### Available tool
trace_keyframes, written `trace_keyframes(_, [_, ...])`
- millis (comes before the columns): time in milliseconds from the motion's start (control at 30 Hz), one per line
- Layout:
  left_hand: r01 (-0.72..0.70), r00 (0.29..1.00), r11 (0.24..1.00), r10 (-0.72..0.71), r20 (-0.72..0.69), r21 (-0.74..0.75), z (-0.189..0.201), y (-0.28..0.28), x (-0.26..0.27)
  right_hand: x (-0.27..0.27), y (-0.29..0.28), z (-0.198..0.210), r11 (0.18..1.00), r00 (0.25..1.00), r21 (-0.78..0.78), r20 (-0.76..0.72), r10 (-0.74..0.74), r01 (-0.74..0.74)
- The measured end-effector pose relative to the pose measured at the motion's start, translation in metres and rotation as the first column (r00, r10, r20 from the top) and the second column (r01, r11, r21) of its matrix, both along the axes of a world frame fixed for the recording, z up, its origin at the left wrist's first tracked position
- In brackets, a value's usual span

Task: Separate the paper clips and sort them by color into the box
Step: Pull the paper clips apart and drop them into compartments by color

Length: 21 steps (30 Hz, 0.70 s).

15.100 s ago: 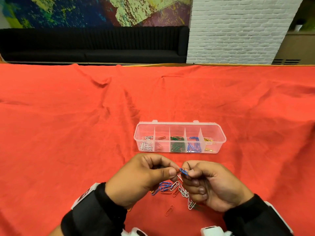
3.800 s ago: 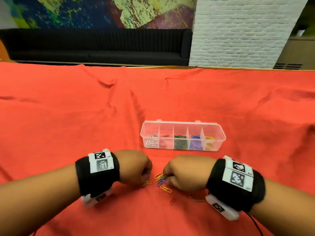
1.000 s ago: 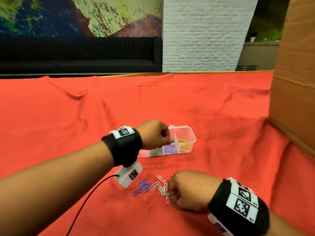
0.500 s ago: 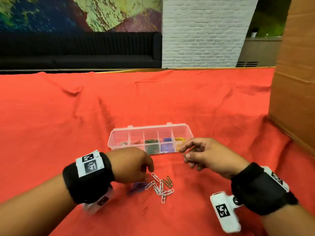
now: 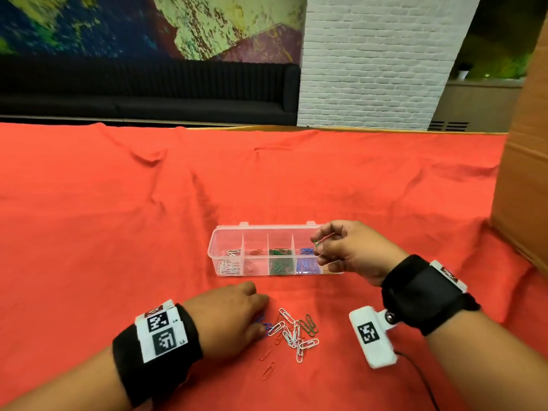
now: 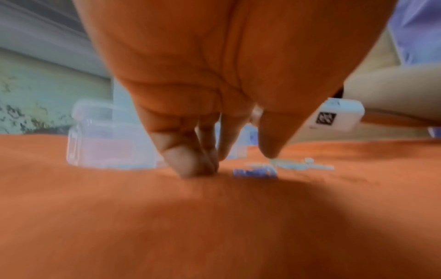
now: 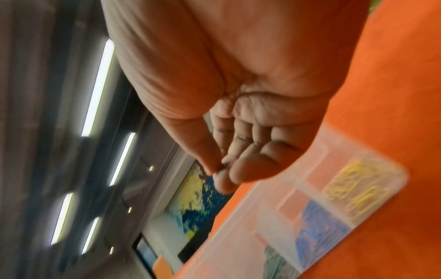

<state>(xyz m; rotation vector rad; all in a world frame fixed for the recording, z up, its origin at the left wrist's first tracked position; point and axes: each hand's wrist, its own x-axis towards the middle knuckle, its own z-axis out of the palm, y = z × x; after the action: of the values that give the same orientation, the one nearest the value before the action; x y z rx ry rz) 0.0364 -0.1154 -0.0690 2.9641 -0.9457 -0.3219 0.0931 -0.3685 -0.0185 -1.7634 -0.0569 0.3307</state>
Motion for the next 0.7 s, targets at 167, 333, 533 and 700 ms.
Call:
trace_keyframes(167, [-0.039, 0.999, 0.999, 0.039, -0.022, 0.018, -0.005, -0.002, 0.003, 0.022, 0.052, 0.002, 0.962, 0.962, -0.269, 0.271, 0.039, 0.037])
trace_keyframes(333, [-0.045, 0.998, 0.997, 0.042, -0.049, -0.057, -0.002, -0.002, 0.004, 0.036, 0.059, 0.005, 0.749, 0.887, -0.641, 0.430, 0.167, 0.170])
trace_keyframes(533, [-0.092, 0.996, 0.990, 0.092, -0.010, -0.109, -0.011, 0.001, 0.006, -0.027, 0.044, 0.000, 0.488, 0.795, -0.835, 0.106, 0.597, -0.255])
trace_keyframes(700, [-0.079, 0.996, 0.982, 0.086, 0.035, -0.173, -0.012, 0.003, 0.008, -0.045, 0.025, -0.033, 0.286, 0.767, -0.917, -0.033, 0.641, -0.279])
